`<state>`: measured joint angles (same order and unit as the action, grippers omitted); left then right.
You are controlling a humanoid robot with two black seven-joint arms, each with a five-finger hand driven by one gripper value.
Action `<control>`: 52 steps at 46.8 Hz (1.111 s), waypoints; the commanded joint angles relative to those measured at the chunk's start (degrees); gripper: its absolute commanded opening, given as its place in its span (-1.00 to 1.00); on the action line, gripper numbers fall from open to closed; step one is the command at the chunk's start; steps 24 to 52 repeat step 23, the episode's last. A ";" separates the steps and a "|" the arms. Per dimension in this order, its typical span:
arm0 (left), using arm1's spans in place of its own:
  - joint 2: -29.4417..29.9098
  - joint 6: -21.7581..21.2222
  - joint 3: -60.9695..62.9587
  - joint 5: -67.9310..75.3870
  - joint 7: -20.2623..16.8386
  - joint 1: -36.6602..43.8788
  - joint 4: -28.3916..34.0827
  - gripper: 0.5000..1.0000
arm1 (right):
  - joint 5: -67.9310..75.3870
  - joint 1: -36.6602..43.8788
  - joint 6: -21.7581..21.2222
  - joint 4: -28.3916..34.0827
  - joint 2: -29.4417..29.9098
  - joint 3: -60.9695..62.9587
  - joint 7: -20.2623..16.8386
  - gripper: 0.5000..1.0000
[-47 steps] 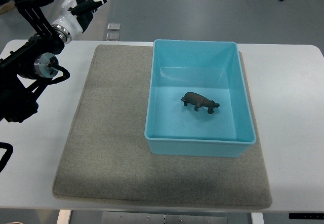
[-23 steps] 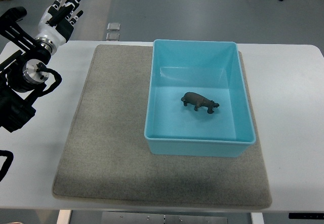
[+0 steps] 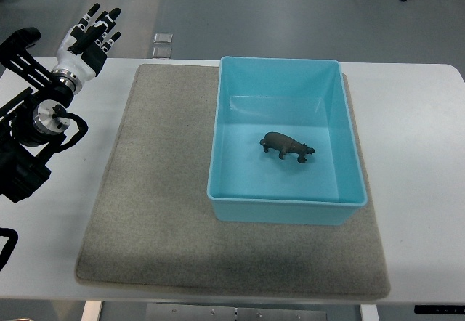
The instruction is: Place brown hippo in blue box with left hand
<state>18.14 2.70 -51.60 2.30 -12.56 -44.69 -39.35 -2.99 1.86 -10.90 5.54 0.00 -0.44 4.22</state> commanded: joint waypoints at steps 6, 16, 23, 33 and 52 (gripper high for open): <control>-0.21 0.02 0.01 0.08 0.00 0.39 -0.38 0.99 | 0.00 -0.01 0.00 0.00 0.00 0.00 0.00 0.74; -0.30 0.02 0.10 0.08 0.00 0.39 -0.38 0.99 | 0.00 -0.01 -0.09 0.17 0.00 0.09 0.00 0.74; -0.21 0.02 0.18 0.16 0.00 0.31 -0.38 0.99 | 0.00 -0.01 -0.09 0.35 0.00 0.17 0.00 0.74; -0.21 0.02 0.18 0.16 0.00 0.31 -0.38 0.99 | 0.00 -0.01 -0.09 0.35 0.00 0.17 0.00 0.74; -0.21 0.02 0.18 0.16 0.00 0.31 -0.38 0.99 | 0.00 -0.01 -0.09 0.35 0.00 0.17 0.00 0.74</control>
